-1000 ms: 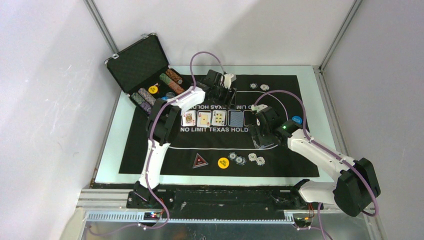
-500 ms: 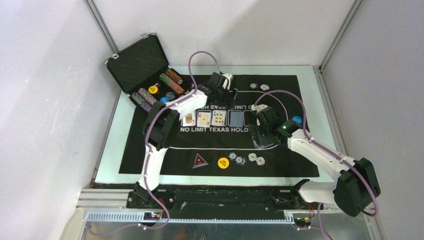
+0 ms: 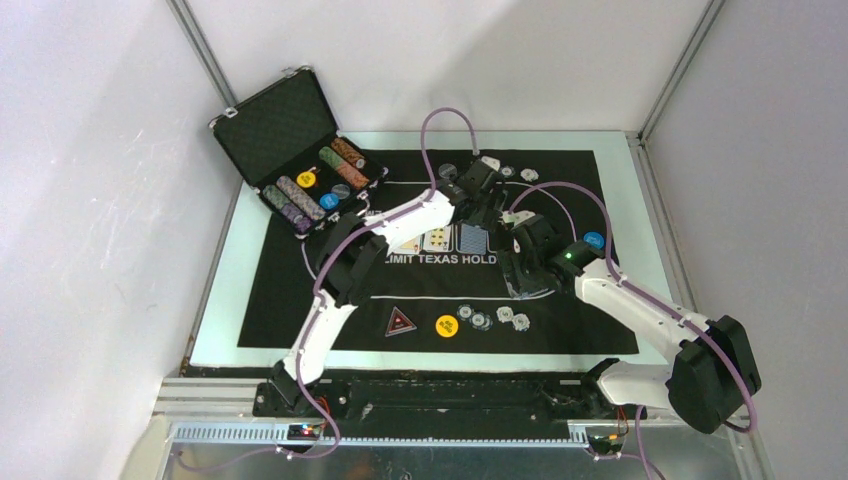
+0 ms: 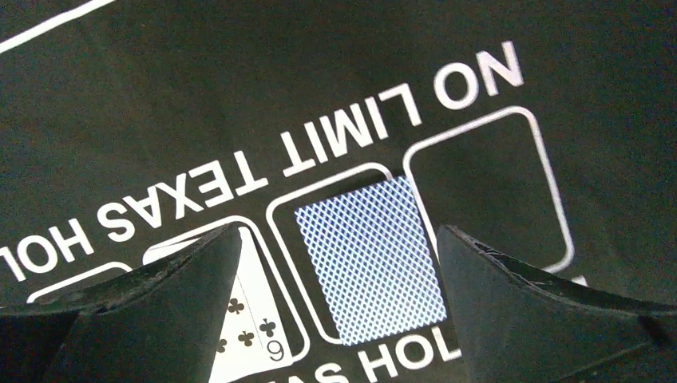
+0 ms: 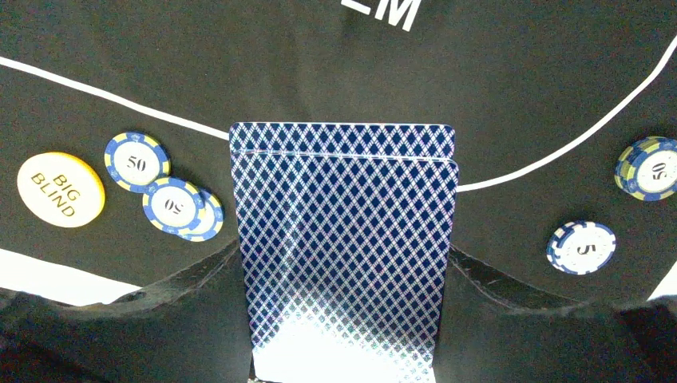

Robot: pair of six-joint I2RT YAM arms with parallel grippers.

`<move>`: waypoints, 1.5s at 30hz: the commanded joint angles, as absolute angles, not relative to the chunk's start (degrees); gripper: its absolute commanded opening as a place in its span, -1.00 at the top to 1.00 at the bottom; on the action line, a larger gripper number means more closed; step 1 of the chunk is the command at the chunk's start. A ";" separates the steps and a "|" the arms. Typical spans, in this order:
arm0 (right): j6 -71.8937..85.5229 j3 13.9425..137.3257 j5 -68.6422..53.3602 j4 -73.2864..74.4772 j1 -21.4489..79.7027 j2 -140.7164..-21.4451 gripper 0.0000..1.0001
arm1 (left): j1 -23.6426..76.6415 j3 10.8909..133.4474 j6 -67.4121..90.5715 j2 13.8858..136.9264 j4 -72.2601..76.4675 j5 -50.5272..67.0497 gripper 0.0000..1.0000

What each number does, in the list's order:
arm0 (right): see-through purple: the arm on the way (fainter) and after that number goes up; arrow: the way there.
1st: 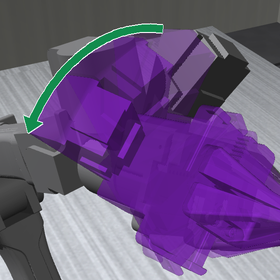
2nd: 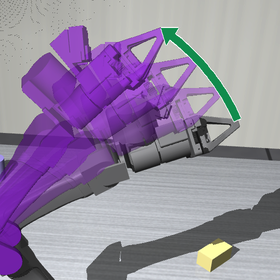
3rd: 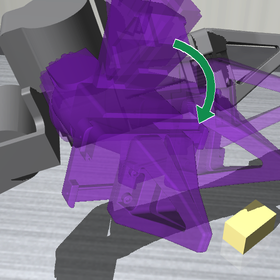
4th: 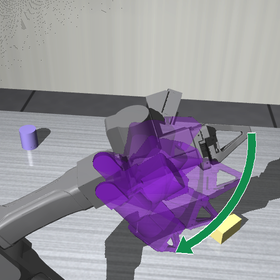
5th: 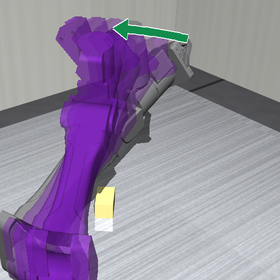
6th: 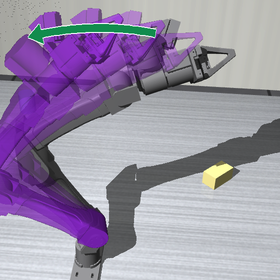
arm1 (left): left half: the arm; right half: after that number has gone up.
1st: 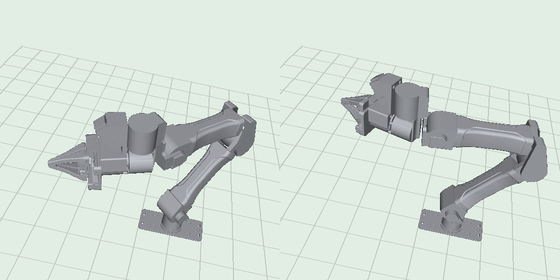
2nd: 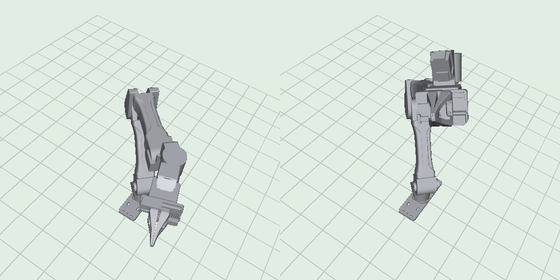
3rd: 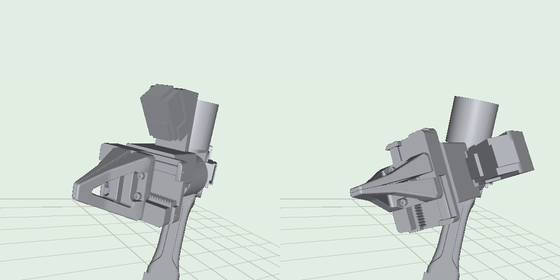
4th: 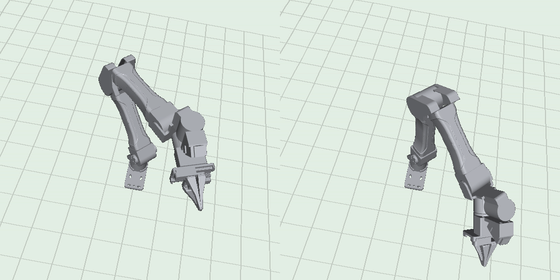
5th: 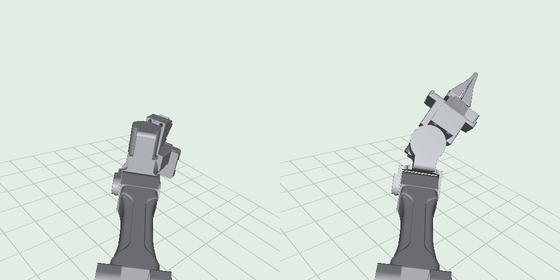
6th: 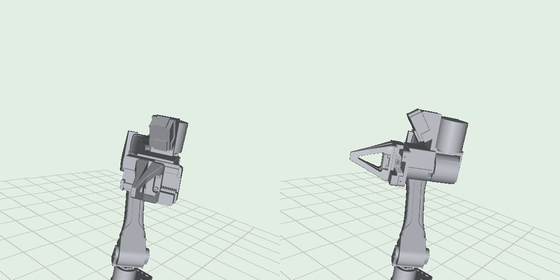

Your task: Distribute texas hold em gaming equipment

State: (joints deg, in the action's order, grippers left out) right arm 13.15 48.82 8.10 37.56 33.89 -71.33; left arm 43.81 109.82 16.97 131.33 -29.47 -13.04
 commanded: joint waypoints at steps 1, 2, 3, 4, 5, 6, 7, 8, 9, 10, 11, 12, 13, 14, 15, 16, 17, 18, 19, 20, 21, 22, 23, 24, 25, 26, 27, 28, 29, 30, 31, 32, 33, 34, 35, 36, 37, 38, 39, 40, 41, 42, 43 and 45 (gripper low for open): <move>13.81 49.08 7.99 34.88 33.74 -69.14 1.00 | 44.84 117.66 17.39 136.16 -35.71 -20.75 -0.99; 13.74 49.06 7.95 34.76 33.66 -69.11 1.00 | 45.02 119.61 17.27 136.81 -37.23 -21.29 -0.99; 13.72 49.05 7.88 34.74 33.64 -69.13 1.00 | 45.01 120.45 17.21 137.98 -37.86 -21.37 -0.94; 13.71 49.00 7.81 34.66 33.65 -69.11 1.00 | 45.11 121.89 17.22 138.47 -39.11 -21.58 -0.92; 13.71 48.97 7.71 34.64 33.66 -69.09 1.00 | 45.14 122.38 17.23 139.03 -39.42 -21.73 -0.91; 13.67 48.96 7.68 34.59 33.66 -69.09 1.00 | 45.34 122.86 17.23 139.12 -39.71 -21.96 -0.94; 13.66 48.96 7.59 34.55 33.60 -69.15 1.00 | 45.39 123.00 16.81 139.20 -39.72 -21.81 -0.98; 13.68 48.96 7.57 34.55 33.59 -69.16 1.00 | 45.65 123.39 16.58 139.25 -39.90 -21.76 -0.98; 13.64 48.96 7.50 34.48 33.62 -69.17 1.00 | 45.76 123.70 16.49 139.49 -40.32 -21.88 -0.99; 13.63 48.96 7.48 34.46 33.64 -69.17 1.00 | 45.96 124.37 16.55 139.71 -40.93 -21.84 -0.99; 13.67 48.91 7.41 34.46 33.66 -69.17 1.00 | 46.01 124.94 16.86 140.26 -41.56 -21.57 -0.99; 13.65 48.93 7.40 34.50 33.62 -69.13 1.00 | 46.17 125.63 17.13 140.58 -42.60 -21.42 -0.99; 13.61 48.95 7.43 34.46 33.61 -69.10 1.00 | 46.28 125.88 17.60 141.01 -43.15 -21.31 -0.99; 13.61 48.95 7.41 34.46 33.63 -69.09 1.00 | 46.34 126.06 17.76 141.08 -43.37 -21.42 -0.99; 13.56 48.91 7.34 34.39 33.64 -69.04 1.00 | 46.39 126.09 18.11 141.07 -43.60 -21.59 -0.99; 13.55 48.88 7.30 34.38 33.59 -69.01 1.00 | 46.40 126.12 18.35 140.89 -43.64 -21.43 -0.99; 13.54 48.87 7.34 34.37 33.58 -69.00 1.00 | 46.40 126.12 18.49 140.71 -43.34 -20.96 -0.99; 13.54 48.85 7.33 34.37 33.64 -69.00 1.00 | 46.41 125.90 18.93 140.36 -43.20 -20.77 -0.99; 13.54 48.86 7.36 34.37 33.65 -68.99 1.00 | 46.38 125.79 19.13 140.19 -42.71 -20.63 -0.99; 13.60 48.86 7.35 34.43 33.59 -68.99 1.00 | 46.40 125.71 19.42 140.01 -42.40 -19.68 -0.99; 13.61 48.87 7.37 34.44 33.58 -68.88 1.00 | 46.32 125.70 19.55 139.97 -41.80 -18.98 -0.99; 13.62 48.87 7.49 34.52 33.58 -68.81 1.00 | 46.32 125.95 20.12 139.98 -41.60 -17.80 -0.99; 13.67 48.87 7.48 34.53 33.62 -68.68 1.00 | 46.32 126.04 20.38 139.99 -41.34 -17.07 -0.99; 13.63 48.87 7.47 34.54 33.59 -68.62 1.00 | 46.27 126.08 21.03 140.12 -41.24 -16.00 -0.99; 13.63 48.82 7.52 34.50 33.62 -68.50 1.00 | 46.35 126.07 21.50 140.19 -41.25 -15.74 -0.99; 13.65 48.77 7.42 34.46 33.64 -68.44 1.00 | 46.38 126.10 21.94 140.39 -41.32 -15.43 -0.99; 13.63 48.77 7.40 34.46 33.66 -68.39 1.00 | 46.47 126.12 22.00 140.46 -41.47 -15.40 -0.99; 13.63 48.78 7.43 34.52 33.62 -68.39 1.00 | 46.44 126.16 22.18 140.74 -42.07 -16.00 -0.99; 13.62 48.78 7.41 34.49 33.58 -68.45 1.00 | 46.42 126.46 22.21 140.81 -42.57 -16.44 -0.99; 13.65 48.78 7.39 34.46 33.58 -68.41 1.00 | 46.45 126.60 22.19 141.07 -43.76 -17.53 -0.98; 13.63 48.78 7.39 34.46 33.62 -68.37 1.00 | 46.47 126.99 22.18 141.15 -44.25 -18.13 -0.98; 13.65 48.78 7.36 34.45 33.60 -68.37 1.00 | 46.49 127.17 22.08 141.31 -45.05 -18.68 -0.99; 13.64 48.78 7.33 34.45 33.65 -68.25 1.00 | 46.45 127.57 21.73 141.36 -45.47 -18.75 -0.99; 13.63 48.74 7.30 34.45 33.61 -68.18 1.00 | 46.48 127.99 21.59 141.73 -46.74 -18.68 -0.99; 13.62 48.72 7.34 34.50 33.61 -68.07 1.00 | 46.49 129.05 21.22 142.37 -47.37 -18.76 -0.99; 13.62 48.75 7.31 34.46 33.63 -68.00 1.00 | 46.49 129.65 21.11 142.77 -49.06 -18.96 -0.99; 13.62 48.77 7.28 34.39 33.63 -67.96 1.00 | 46.49 130.78 21.27 143.58 -49.93 -19.57 -0.99; 13.58 48.78 7.20 34.33 33.65 -67.88 1.00 | 46.49 131.09 21.27 143.90 -51.00 -19.72 -0.99; 13.57 48.71 7.03 34.25 33.66 -67.86 1.00 | 46.49 131.47 21.05 144.48 -51.21 -19.65 -0.99; 13.51 48.70 6.99 34.22 33.66 -67.85 1.00 | 46.47 131.79 21.07 144.75 -51.94 -19.71 -0.99; 13.48 48.69 6.80 34.13 33.62 -67.90 1.00 | 46.44 132.42 21.13 145.06 -52.33 -19.81 -1.00; 13.47 48.69 6.74 34.12 33.65 -67.86 1.00 | 46.48 132.60 21.24 145.08 -52.79 -19.97 -0.99; 13.47 48.69 6.74 34.15 33.61 -67.86 1.00 | 46.49 132.52 21.51 144.93 -52.81 -20.09 -1.00; 13.46 48.69 6.72 34.18 33.64 -67.87 1.00 | 46.47 132.24 21.65 144.70 -52.61 -20.22 -0.99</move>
